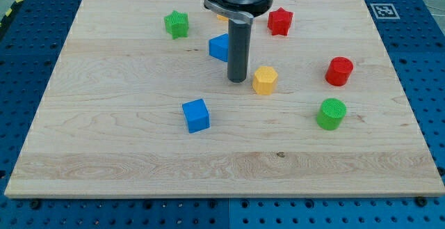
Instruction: Place the yellow hexagon at the center of the board
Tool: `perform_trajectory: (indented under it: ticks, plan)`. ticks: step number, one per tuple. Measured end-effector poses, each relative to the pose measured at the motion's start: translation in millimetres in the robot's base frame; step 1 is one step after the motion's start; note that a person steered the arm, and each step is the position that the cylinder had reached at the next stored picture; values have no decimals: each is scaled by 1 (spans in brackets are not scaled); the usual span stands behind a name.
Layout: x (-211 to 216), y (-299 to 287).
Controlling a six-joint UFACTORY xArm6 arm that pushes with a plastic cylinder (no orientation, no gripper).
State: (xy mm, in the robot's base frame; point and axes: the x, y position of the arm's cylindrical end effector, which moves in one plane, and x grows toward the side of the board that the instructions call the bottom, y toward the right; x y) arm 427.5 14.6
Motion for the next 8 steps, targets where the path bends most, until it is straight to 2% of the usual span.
perform_trajectory:
  ticks: [2,5,8]
  plan:
    - [11,-4]
    - [63,-1]
    - [65,69]
